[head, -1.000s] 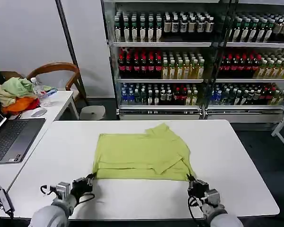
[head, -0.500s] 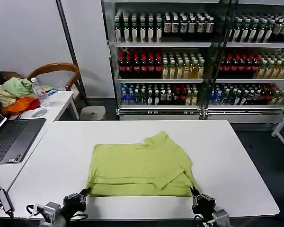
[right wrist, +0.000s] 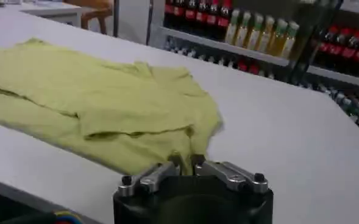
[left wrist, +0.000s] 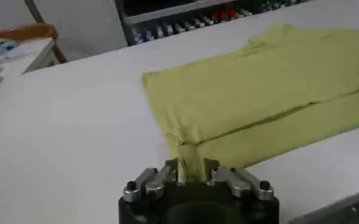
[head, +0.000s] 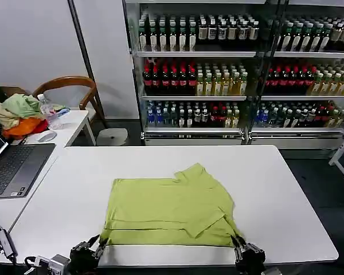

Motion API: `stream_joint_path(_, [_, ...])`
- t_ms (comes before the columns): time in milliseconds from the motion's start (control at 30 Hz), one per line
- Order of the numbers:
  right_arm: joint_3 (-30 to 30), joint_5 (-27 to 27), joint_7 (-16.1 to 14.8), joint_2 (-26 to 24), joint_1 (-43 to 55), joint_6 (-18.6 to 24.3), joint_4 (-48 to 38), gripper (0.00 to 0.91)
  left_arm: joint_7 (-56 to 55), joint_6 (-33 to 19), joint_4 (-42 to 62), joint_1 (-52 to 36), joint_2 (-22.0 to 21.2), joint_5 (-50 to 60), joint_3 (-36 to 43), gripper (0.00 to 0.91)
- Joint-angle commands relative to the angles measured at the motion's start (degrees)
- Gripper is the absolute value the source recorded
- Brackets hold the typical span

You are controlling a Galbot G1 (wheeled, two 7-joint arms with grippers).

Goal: Fold and organize the clothes.

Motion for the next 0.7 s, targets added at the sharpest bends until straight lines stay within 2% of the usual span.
stream_joint_path(33, [-1.2, 7.9, 1.3, -0.9, 19.5, -4.9, -1.9, 0.907, 0.7, -2.4, 5.6, -11.3, 2.4, -10.8, -0.2, 0.907])
stream_joint_path(100, [-4.3, 11.1, 1.4, -0.1, 28.2, -7.7, -7.6, 0.907, 1.9, -3.3, 8.6, -16.1, 2.9, -11.7, 1.6, 0.907])
stream_joint_path(200, [-10.8, 14.6, 2.6, 2.1, 39.5, -8.5, -16.5, 0.907, 3.8, -3.2, 14.3, -24.6, 3.6, -13.3, 4.2, 0.907])
stream_joint_path(300, [-15.4, 15.2, 4.9, 4.1, 48.0, -8.3, -23.9, 0.907, 3.7, -2.1, 18.0, -30.4, 3.5, -14.3, 7.1, 0.907])
stream_joint_path(433, [-19.5, 15.5, 4.4, 6.0, 54.9, -8.7, -30.5, 0.907, 4.3, -2.6, 22.2, -34.6, 4.4, -14.7, 10.2, 0.907])
stream_joint_path(533, [-21.6, 16.7, 3.3, 8.1, 58.9, -10.7, -35.6, 0.907, 5.4, -3.0, 25.8, -38.4, 4.9, -15.5, 12.8, 0.907])
stream_joint_path(700, [-23.8, 16.4, 1.7, 12.9, 64.7, -10.7, -45.8, 0.907, 7.0, -3.7, 33.8, -45.3, 3.3, -15.3, 17.0, 0.907])
